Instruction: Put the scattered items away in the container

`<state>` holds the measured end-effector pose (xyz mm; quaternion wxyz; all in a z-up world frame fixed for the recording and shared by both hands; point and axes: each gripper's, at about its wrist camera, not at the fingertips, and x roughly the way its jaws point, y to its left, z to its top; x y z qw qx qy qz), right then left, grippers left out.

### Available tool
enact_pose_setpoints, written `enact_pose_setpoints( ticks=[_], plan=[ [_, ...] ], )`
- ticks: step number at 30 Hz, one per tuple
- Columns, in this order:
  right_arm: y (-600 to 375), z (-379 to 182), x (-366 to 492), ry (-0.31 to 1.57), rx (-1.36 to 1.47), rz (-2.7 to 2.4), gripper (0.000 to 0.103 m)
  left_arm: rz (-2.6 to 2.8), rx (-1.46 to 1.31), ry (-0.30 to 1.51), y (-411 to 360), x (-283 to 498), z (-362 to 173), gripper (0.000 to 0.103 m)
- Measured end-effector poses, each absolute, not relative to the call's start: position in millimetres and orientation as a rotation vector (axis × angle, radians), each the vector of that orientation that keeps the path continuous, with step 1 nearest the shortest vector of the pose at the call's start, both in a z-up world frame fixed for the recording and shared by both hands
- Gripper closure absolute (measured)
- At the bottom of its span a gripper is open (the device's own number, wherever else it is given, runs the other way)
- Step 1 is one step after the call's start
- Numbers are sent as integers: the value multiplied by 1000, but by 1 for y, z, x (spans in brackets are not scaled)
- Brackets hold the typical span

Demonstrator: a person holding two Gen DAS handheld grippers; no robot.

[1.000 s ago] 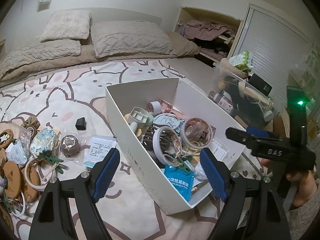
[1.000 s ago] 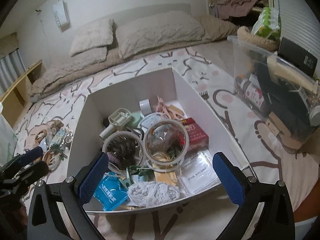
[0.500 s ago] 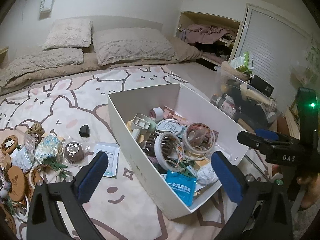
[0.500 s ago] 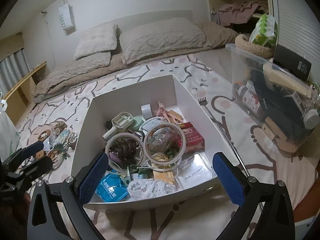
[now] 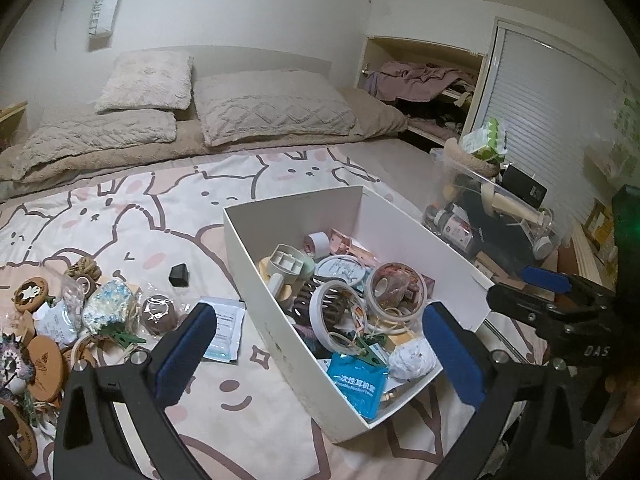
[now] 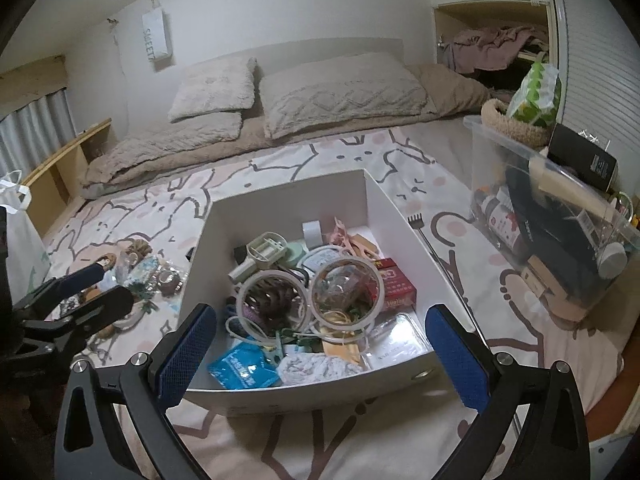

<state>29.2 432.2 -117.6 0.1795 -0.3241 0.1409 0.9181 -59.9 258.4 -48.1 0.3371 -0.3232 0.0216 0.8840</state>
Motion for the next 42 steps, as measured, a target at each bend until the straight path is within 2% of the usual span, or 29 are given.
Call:
enact_pose_setpoints(
  ticks=[11, 16, 23, 30, 42],
  plan=[
    [414, -98, 21, 397, -871, 2654, 0, 2370, -800, 105, 235, -51, -19, 0],
    [401, -91, 12, 368, -850, 2697, 0, 2442, -782, 146, 197, -53, -15, 0],
    [378, -80, -12, 444, -797, 2766, 0, 2519, -844, 42, 129, -69, -29, 0],
    [337, -67, -45, 420, -759, 2873, 0, 2563, -836, -67, 78, -90, -31, 0],
    [284, -68, -108, 461, -721, 3019, 0, 2639, -801, -101, 16, -114, -38, 0]
  ],
)
